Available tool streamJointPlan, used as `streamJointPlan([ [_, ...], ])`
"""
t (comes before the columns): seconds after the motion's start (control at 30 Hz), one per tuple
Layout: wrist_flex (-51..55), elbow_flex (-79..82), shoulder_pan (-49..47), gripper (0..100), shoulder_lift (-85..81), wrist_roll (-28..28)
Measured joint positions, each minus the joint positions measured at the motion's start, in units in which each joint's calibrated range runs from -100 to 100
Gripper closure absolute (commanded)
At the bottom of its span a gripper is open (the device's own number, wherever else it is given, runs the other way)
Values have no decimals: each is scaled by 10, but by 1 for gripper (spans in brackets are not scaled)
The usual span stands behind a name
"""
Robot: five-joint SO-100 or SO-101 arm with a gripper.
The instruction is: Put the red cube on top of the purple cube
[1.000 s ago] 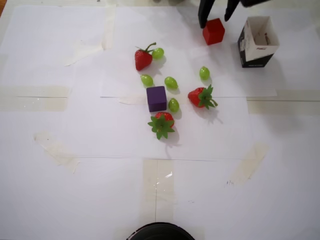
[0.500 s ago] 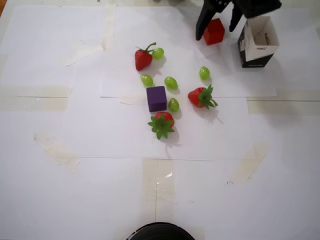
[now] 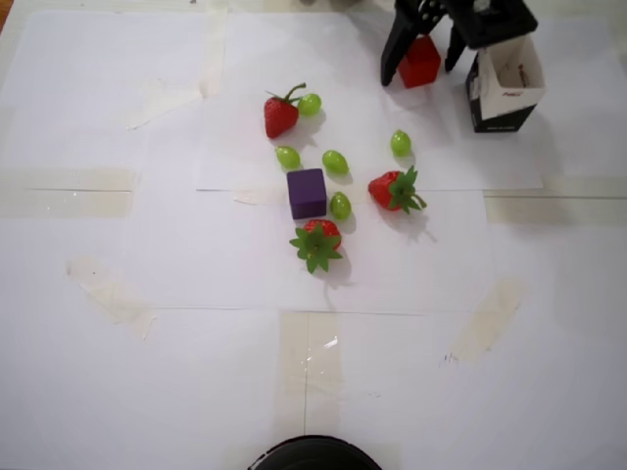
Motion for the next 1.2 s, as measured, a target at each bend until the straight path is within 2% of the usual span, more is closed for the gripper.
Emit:
streamJointPlan([
  [0.2, -4, 1, 7, 80, 1, -5],
  [0.53, 20, -17, 7, 87, 1, -1],
  [0.83, 102, -53, 25, 91, 9, 27],
  [1.2, 292, -303, 162, 91, 90, 159],
])
